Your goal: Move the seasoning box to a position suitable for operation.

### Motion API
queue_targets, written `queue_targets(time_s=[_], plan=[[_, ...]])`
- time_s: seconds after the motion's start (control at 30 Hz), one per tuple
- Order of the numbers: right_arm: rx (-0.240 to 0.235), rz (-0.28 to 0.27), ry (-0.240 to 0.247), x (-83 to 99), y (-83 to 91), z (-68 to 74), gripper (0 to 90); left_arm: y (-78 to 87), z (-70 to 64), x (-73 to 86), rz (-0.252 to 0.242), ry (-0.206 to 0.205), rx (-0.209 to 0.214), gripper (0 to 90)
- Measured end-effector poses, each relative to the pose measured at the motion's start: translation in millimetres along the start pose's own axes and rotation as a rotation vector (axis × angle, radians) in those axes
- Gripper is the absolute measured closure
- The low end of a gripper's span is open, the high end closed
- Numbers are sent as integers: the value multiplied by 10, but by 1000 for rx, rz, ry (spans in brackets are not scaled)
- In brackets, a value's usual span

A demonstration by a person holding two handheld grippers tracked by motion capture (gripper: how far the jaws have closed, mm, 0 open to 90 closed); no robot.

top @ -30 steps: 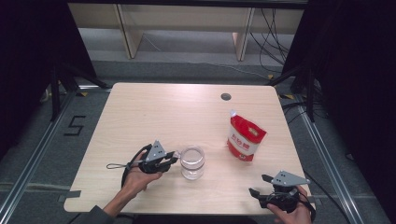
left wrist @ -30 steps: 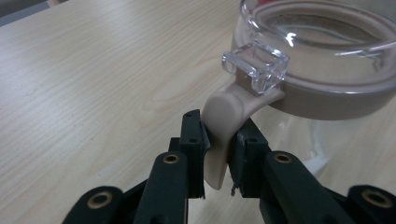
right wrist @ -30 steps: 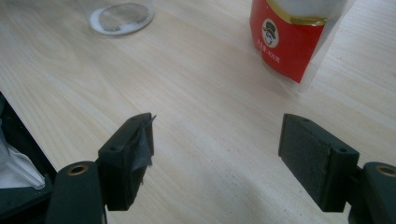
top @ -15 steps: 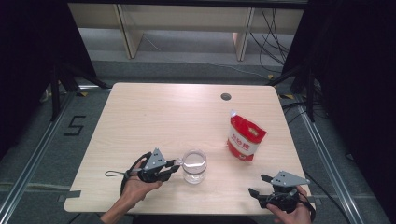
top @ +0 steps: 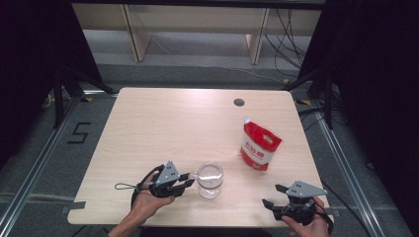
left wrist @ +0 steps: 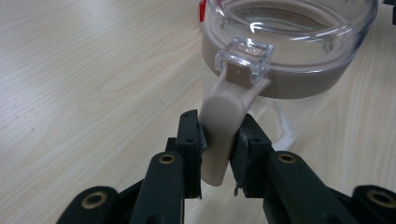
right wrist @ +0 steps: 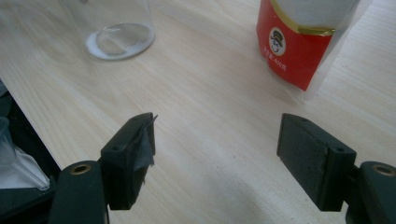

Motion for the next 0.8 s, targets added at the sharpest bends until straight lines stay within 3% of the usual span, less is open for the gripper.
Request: queue_targets(time_s=[0.1, 0.13, 0.3, 0.43, 0.47, 0.53, 0.57, 0.7, 0.8], plan=[[2, -3, 11, -3, -3, -6, 285, 6, -2, -4, 12, -22, 6, 739], [-1, 0, -14, 0, 1, 16, 285, 3, -9, -1, 12, -14, 7, 739], [-7, -5, -9, -5, -4, 16, 285, -4, -16, 0, 7, -17, 14, 736], [-3, -12, 9, -6, -5, 4, 285, -8, -4, 2, -1, 6, 27, 728], [-11, -5, -5, -4, -3, 12, 285, -9, -11, 10, -5, 31, 28, 717], [-14, -1, -4, -5, -1, 11, 285, -9, -10, 13, -2, 20, 32, 705], [-12, -6, 6, -6, -2, 6, 285, -9, -10, 14, -5, 19, 32, 626], [-11, -5, -1, -3, 0, 7, 285, 18, -12, 14, -3, 27, 21, 573], [-9, -6, -8, 3, 1, 5, 284, 50, 2, 13, 0, 22, 38, 504]])
Point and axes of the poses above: each handheld gripper's, and its own axes: y roughly backward along the jaws, x roughly out of its underside, z roughly to its left, the point moved 1 cm from there along -y, roughly forward along the jaws
